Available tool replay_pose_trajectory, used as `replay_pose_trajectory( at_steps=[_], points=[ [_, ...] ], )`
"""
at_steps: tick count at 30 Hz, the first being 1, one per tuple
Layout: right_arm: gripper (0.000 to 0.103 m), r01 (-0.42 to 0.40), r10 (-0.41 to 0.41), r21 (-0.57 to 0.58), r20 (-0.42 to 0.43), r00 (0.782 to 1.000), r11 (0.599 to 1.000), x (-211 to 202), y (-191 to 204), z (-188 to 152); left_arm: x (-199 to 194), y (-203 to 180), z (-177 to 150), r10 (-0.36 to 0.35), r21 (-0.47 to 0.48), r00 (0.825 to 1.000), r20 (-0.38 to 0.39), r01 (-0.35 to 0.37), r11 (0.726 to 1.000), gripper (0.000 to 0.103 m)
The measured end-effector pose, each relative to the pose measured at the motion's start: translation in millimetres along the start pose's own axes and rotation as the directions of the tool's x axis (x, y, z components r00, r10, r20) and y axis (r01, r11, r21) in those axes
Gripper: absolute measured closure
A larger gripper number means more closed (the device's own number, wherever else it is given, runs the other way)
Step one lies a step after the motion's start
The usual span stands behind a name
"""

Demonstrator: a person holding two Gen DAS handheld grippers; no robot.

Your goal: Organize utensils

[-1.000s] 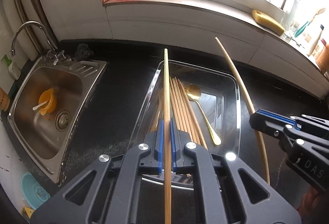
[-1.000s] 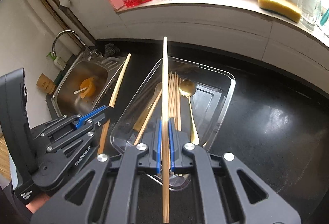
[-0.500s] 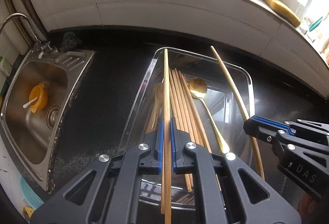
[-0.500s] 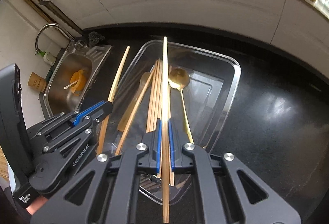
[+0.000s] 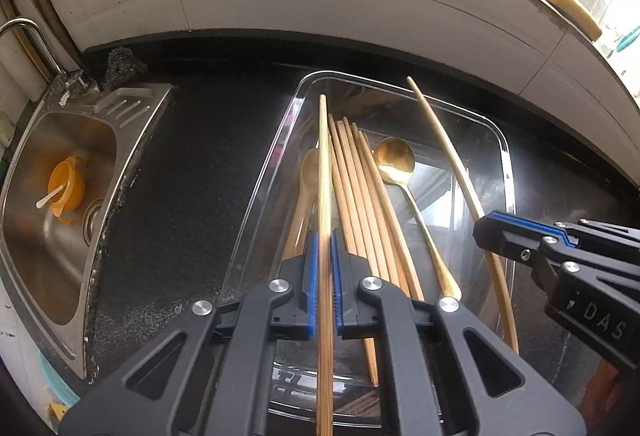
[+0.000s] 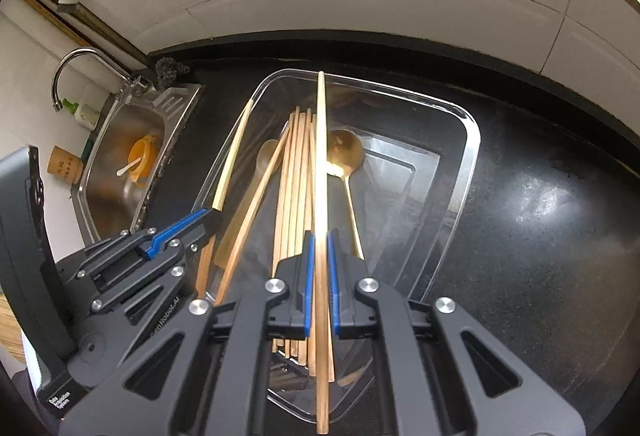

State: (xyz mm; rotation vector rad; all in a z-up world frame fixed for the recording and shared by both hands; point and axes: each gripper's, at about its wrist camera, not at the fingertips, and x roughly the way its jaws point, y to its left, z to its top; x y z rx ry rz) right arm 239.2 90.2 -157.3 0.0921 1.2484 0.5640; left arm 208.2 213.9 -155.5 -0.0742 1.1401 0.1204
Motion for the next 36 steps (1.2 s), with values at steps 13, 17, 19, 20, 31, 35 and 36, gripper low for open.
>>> replay_pose_trajectory(
  at_steps=[13, 17, 19, 20, 31, 35, 36],
  points=[
    [0.009, 0.021, -0.034, 0.082, 0.16, 0.987, 0.996, -64.7, -45.1, -20.4, -45.7, 7.4, -2.6, -0.003, -0.016, 0.993, 0.115, 0.004, 1.0, 0.006],
    [0.007, 0.026, -0.04, 0.082, 0.171, 0.984, 0.996, -77.4, -43.8, -36.3, -60.0, 5.2, -9.9, -0.028, -0.031, 0.992, 0.12, 0.032, 0.999, 0.006],
    [0.007, 0.028, -0.043, 0.083, 0.184, 0.982, 0.996, -86.4, -43.4, -46.8, -67.9, 0.6, -14.0, -0.038, -0.03, 0.992, 0.122, 0.042, 0.999, 0.006],
    [0.007, 0.029, -0.045, 0.084, 0.187, 0.981, 0.996, -89.8, -43.1, -50.5, -73.5, -3.6, -17.2, -0.044, -0.02, 0.991, 0.129, 0.047, 0.999, 0.006],
    [0.006, 0.159, -0.188, 0.135, 0.235, 0.954, 0.978, -153.4, -78.2, -114.1, -103.0, -64.4, -54.1, -0.107, 0.066, 0.988, 0.11, 0.101, 0.993, 0.006],
    [0.006, 0.259, -0.297, 0.18, 0.232, 0.926, 0.949, -181.8, -109.1, -144.6, -108.4, -106.9, -66.3, -0.165, 0.108, 0.983, 0.082, 0.156, 0.982, 0.006],
    [0.006, 0.29, -0.333, 0.201, 0.231, 0.914, 0.936, -192.5, -120.5, -155.3, -109.8, -118.0, -68.9, -0.174, 0.125, 0.982, 0.079, 0.163, 0.979, 0.006]
  ],
)
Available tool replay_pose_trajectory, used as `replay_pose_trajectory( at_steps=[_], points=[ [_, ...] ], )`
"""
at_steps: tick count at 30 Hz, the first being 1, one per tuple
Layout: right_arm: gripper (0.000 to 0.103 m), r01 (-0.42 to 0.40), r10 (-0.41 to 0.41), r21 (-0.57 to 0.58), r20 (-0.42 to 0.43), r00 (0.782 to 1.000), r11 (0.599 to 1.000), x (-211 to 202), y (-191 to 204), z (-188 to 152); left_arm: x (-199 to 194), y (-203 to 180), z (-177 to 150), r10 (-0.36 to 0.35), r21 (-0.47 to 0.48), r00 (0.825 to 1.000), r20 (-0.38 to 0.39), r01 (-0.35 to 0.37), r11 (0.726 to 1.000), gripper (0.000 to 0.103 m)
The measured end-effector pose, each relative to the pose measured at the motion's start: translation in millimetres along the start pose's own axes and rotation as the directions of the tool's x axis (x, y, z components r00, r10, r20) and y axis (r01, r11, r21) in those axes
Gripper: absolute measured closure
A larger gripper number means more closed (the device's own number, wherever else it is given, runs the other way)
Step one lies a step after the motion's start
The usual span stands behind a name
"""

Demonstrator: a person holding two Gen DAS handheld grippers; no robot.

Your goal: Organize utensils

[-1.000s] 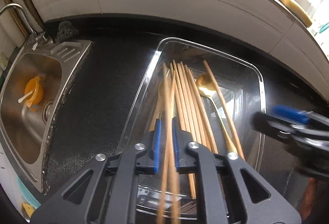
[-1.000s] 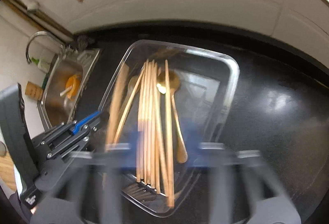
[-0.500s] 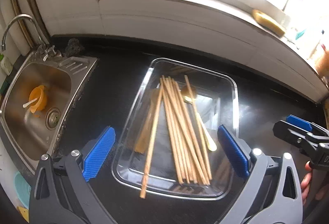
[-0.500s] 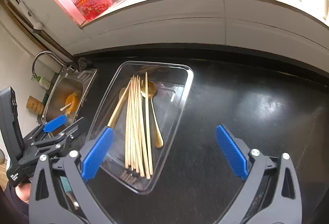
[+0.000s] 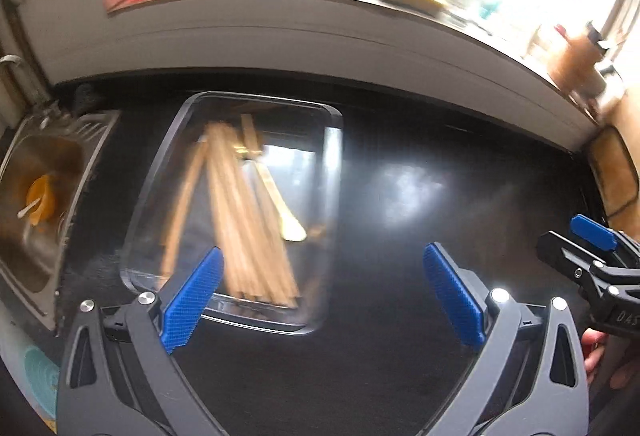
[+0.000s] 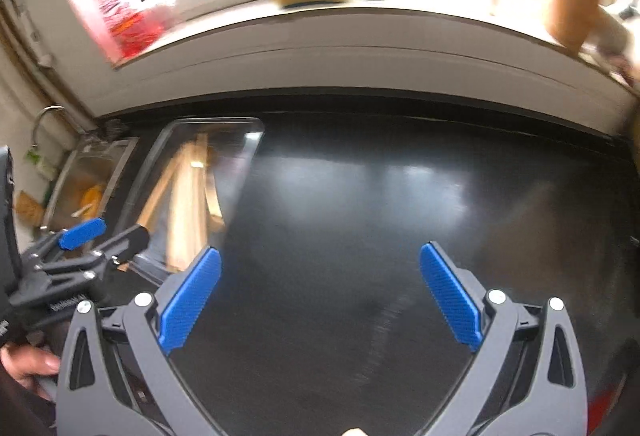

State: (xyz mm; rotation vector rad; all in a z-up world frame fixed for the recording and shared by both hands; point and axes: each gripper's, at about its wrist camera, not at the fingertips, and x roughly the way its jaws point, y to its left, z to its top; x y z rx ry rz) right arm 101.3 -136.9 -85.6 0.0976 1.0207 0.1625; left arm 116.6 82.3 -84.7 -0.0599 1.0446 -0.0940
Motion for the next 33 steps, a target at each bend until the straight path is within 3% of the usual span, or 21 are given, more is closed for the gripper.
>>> replay_pose_trajectory(
  at_steps=[7, 13, 23, 33],
  points=[
    [0.006, 0.135, -0.136, 0.121, 0.0, 0.991, 0.983, -40.4, -90.0, -34.0, -6.7, -93.6, -11.9, -0.06, 0.136, 0.998, -0.018, 0.062, 0.989, 0.006],
    [0.006, 0.123, -0.122, 0.187, -0.015, 0.992, 0.975, -48.2, -126.8, -51.3, -9.9, -138.9, -18.4, -0.078, 0.168, 0.997, -0.017, 0.08, 0.982, 0.006],
    [0.006, 0.114, -0.111, 0.168, -0.028, 0.993, 0.979, -46.5, -143.9, -56.4, -8.3, -160.5, -23.6, -0.06, 0.161, 0.998, -0.027, 0.063, 0.985, 0.006],
    [0.006, 0.1, -0.095, 0.156, -0.036, 0.995, 0.983, -40.0, -145.5, -55.3, -11.2, -155.8, -25.7, -0.039, 0.152, 0.999, -0.02, 0.041, 0.988, 0.006]
  ],
)
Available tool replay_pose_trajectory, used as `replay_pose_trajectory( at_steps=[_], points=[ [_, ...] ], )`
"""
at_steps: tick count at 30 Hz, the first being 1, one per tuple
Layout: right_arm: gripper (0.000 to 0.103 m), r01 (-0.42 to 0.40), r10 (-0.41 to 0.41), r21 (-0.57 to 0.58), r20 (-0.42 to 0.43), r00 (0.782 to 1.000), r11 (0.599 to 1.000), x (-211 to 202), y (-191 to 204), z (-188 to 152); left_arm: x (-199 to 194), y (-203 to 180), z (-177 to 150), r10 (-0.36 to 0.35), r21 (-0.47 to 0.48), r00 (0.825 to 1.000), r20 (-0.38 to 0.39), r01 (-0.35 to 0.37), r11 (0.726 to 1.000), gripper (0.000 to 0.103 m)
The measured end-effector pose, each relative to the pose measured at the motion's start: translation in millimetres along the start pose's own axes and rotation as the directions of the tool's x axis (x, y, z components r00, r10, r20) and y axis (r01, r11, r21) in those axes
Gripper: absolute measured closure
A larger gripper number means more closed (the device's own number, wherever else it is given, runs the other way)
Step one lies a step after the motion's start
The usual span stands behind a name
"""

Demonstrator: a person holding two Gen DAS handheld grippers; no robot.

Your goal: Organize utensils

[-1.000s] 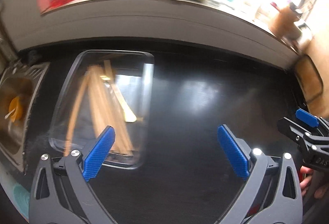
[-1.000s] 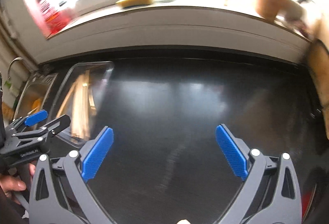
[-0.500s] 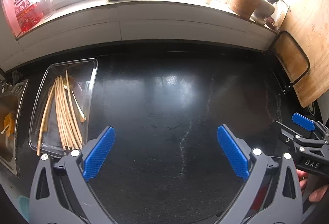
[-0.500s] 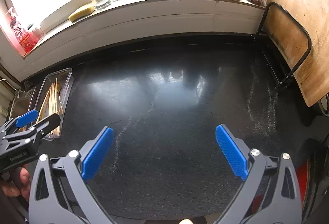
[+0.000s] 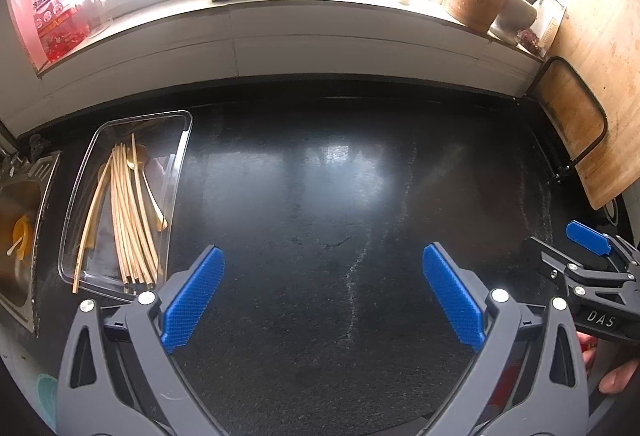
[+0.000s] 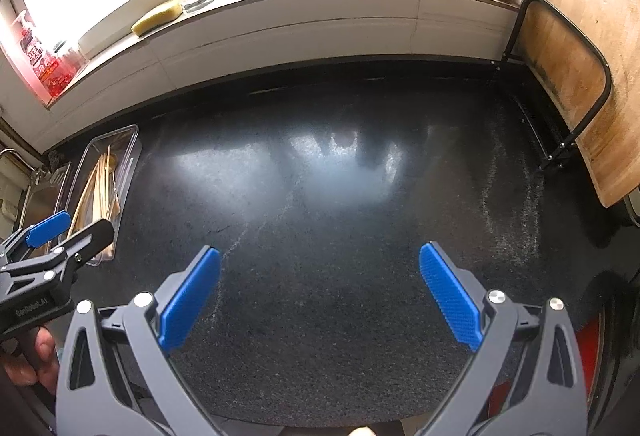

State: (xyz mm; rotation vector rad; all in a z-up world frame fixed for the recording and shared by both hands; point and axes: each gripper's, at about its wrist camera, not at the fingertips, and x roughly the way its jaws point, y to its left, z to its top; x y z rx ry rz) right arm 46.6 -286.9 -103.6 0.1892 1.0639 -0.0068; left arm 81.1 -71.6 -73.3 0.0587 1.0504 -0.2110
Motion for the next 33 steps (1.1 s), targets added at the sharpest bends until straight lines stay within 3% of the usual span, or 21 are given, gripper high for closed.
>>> replay_pose_trajectory(
  at_steps=[33],
  points=[
    [0.006, 0.002, -0.002, -0.025, 0.0, 1.0, 1.0, 5.6, 5.0, 8.0, 4.6, 5.8, 9.0, 0.014, -0.003, 1.0, 0.002, -0.014, 1.0, 0.006]
  ],
)
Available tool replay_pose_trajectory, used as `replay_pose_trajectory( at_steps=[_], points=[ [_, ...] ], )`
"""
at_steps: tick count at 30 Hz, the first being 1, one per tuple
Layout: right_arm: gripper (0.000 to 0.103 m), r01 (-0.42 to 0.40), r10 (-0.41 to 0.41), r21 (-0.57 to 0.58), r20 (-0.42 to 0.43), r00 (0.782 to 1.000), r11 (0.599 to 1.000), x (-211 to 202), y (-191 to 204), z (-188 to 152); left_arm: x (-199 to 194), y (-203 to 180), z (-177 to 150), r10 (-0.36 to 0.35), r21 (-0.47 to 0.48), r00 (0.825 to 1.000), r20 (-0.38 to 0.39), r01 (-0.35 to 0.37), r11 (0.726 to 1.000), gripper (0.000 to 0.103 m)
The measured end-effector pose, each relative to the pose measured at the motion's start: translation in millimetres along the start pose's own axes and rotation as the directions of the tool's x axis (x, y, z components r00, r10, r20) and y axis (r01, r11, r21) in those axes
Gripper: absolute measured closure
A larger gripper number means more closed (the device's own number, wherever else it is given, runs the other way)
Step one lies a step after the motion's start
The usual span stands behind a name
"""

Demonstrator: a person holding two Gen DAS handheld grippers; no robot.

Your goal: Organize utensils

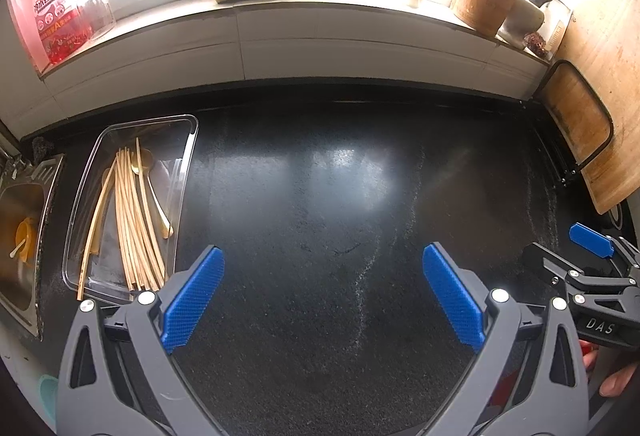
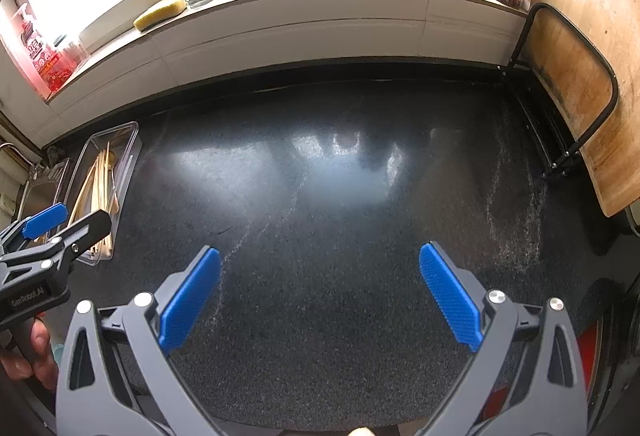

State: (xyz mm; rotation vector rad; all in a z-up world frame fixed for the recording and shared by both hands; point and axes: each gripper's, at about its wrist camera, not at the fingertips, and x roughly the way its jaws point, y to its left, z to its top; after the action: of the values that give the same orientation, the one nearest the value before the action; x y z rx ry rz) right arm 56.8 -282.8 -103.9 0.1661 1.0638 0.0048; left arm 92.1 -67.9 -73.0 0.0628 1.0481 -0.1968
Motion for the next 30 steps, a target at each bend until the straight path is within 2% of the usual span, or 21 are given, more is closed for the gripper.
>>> replay_pose_trajectory(
  at_steps=[23, 27, 30],
  points=[
    [0.006, 0.005, -0.005, -0.019, 0.006, 1.0, 1.0, 0.6, 2.9, 4.9, 0.5, 1.6, 6.2, 0.014, -0.009, 1.0, 0.012, -0.014, 1.0, 0.006],
    [0.006, 0.008, -0.008, -0.03, 0.006, 1.0, 1.0, 1.1, 3.4, 6.0, 0.0, 5.1, 7.6, -0.007, -0.045, 1.0, 0.007, 0.008, 0.999, 0.006],
    [0.006, 0.013, -0.012, -0.033, 0.009, 1.0, 0.999, 0.8, 3.5, 5.8, 1.8, 7.6, 8.3, 0.015, -0.059, 1.0, -0.008, -0.015, 0.998, 0.006]
  ],
)
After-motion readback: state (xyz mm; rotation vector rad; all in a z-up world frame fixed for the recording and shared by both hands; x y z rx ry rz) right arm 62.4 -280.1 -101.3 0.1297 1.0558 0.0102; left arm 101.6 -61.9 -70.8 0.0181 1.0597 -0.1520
